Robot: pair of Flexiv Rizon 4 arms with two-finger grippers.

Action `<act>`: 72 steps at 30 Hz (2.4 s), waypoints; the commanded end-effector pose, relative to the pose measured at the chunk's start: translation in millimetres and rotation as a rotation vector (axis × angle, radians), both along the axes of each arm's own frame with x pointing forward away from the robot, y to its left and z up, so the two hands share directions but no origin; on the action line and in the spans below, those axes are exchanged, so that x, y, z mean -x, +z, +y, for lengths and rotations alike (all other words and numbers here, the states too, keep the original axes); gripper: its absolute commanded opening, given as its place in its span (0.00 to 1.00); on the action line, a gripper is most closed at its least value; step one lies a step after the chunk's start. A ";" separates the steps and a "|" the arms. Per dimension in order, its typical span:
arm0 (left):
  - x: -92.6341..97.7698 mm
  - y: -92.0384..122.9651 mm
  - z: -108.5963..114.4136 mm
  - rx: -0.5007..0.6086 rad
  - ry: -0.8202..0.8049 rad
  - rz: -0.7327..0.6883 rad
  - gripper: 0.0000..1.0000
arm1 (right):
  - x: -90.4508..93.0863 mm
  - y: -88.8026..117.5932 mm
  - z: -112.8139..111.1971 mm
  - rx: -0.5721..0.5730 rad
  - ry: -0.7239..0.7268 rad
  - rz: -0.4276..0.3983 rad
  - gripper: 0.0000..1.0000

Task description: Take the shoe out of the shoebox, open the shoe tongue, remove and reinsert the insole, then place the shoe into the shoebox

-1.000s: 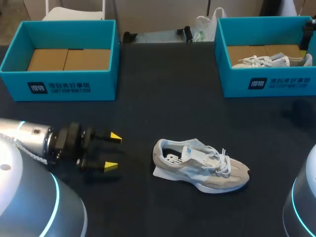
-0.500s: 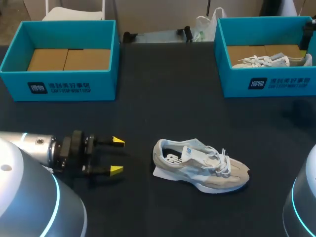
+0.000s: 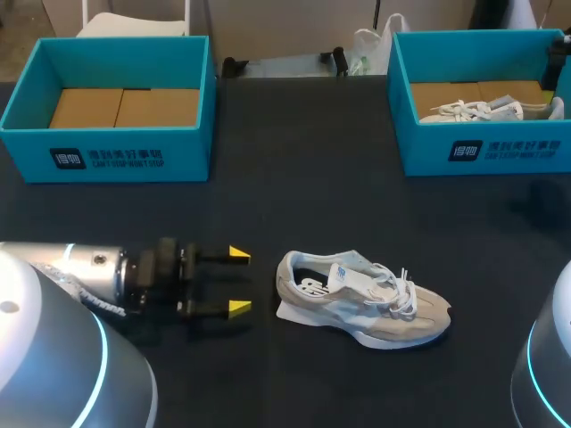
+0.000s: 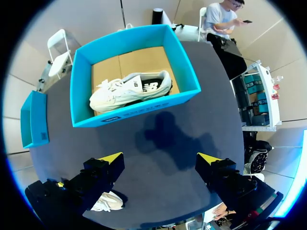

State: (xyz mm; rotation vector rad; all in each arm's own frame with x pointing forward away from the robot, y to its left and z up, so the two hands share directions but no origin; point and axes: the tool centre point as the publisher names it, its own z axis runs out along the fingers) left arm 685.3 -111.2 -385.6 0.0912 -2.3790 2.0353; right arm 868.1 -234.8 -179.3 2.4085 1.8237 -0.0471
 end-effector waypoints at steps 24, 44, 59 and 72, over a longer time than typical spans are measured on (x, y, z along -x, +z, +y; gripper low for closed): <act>-24.8 -26.7 -48.0 -0.026 -0.128 0.035 1.00 | 0.7 -0.4 -0.1 0.001 0.000 -0.002 1.00; -25.9 -31.1 -75.2 -0.057 -0.280 0.033 1.00 | 0.7 -0.4 -0.1 0.001 0.000 -0.002 1.00; -21.3 -32.2 -68.2 -0.047 -0.343 0.016 1.00 | 0.7 -0.4 -0.1 0.001 0.000 -0.002 1.00; -17.5 -29.8 -78.2 -0.018 -0.387 0.025 1.00 | 0.7 -0.4 -0.1 0.001 0.000 -0.002 1.00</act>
